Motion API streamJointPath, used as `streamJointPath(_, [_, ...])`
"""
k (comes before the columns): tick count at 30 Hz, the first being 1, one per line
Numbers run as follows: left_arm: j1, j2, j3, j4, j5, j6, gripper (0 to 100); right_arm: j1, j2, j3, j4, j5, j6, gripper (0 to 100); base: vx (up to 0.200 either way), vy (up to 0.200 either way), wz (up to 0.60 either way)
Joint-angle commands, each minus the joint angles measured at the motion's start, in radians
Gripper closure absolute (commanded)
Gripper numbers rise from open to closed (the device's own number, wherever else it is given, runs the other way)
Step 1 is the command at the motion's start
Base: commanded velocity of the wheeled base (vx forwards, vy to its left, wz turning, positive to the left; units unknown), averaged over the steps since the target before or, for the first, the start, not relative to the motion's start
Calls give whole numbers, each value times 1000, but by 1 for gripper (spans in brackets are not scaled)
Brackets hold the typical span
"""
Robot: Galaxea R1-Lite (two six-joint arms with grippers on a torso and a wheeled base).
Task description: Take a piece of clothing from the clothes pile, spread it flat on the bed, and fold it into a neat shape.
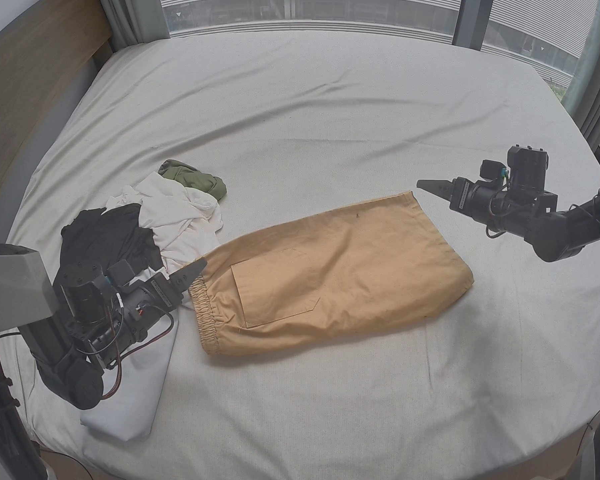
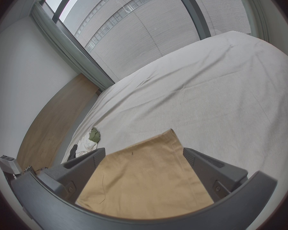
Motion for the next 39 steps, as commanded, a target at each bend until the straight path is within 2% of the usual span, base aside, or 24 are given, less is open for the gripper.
streamJointPath(1, [-36, -81, 51, -2, -22, -4, 0, 2, -140, 136, -1, 31, 15, 0, 0, 0, 0])
streamJointPath(8, [-82, -132, 88, -2, -29, -2, 0, 3, -266, 301, -4, 49, 20, 0, 0, 0, 0])
streamJointPath(17, [-138, -164, 117, -2, -29, 2, 0, 0, -306, 431, -4, 45, 20, 0, 0, 0, 0])
streamJointPath(24, [-167, -164, 134, -2, -28, 5, 0, -6, -300, 494, -5, 46, 21, 0, 0, 0, 0])
streamJointPath(39, [-177, -153, 154, -2, -26, 8, 0, -18, -202, 515, -5, 45, 29, 0, 0, 0, 0])
